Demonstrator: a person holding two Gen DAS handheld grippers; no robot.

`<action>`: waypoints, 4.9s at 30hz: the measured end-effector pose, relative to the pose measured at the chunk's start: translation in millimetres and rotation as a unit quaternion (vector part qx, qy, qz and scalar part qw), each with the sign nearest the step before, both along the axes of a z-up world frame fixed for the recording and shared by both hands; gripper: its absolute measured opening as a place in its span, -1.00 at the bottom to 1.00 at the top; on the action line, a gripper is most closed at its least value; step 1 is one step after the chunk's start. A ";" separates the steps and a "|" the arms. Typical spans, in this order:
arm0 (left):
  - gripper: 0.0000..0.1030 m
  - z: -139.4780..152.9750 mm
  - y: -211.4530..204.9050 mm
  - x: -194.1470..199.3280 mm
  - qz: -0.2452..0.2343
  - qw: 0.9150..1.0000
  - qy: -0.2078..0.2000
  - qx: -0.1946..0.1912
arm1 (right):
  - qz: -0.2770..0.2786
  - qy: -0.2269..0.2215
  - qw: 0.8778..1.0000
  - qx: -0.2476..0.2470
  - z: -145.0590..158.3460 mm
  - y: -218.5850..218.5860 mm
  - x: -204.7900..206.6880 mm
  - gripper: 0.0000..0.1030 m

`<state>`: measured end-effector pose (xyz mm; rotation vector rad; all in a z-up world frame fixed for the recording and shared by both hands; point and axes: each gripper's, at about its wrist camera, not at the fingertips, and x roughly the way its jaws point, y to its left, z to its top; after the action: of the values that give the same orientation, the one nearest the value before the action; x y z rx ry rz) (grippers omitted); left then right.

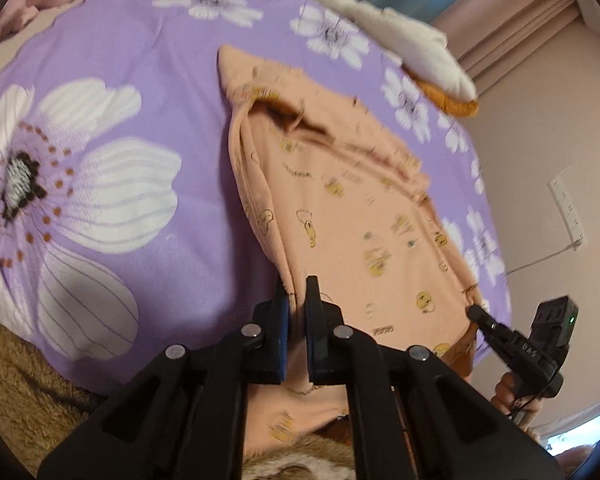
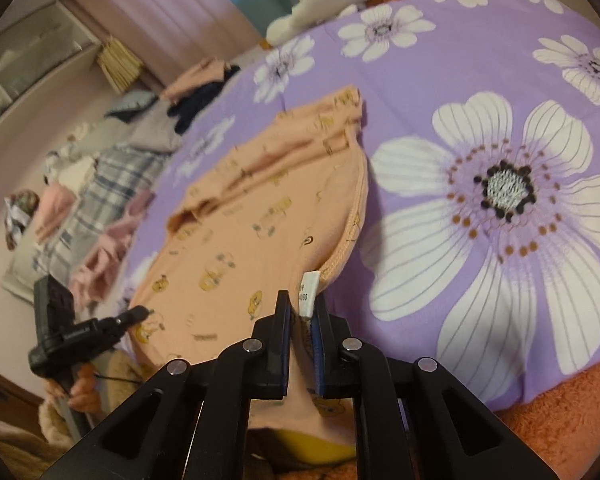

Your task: Fold small clothes

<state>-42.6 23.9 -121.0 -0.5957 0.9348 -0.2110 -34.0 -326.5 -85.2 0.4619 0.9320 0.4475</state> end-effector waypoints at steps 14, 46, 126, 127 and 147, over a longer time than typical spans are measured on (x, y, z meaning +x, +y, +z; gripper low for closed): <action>-0.91 69.7 10.7 -42.8 -0.008 0.998 -0.068 -0.014 | 0.007 -0.080 0.995 0.065 60.8 -17.1 -32.1 -0.83; -0.83 -8.1 13.9 120.6 0.027 0.993 0.020 0.112 | -0.046 -0.007 0.991 -0.122 -7.4 36.2 130.6 -0.83; -0.95 85.3 12.2 -67.9 0.019 0.994 -0.090 0.053 | -0.019 -0.156 0.988 -0.003 84.9 4.6 -23.2 -0.89; -0.95 82.0 11.6 -65.5 0.017 0.995 -0.084 0.057 | -0.020 -0.152 0.988 -0.003 82.9 4.9 -21.9 -0.89; -0.14 -11.8 -19.2 -29.4 -0.045 0.997 0.036 0.049 | -0.018 -0.139 0.990 0.000 78.6 5.6 -14.4 -0.89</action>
<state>-72.0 4.7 -132.8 -0.4738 1.0361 -0.2238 -48.4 -320.9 -6.6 0.4029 0.6534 0.4664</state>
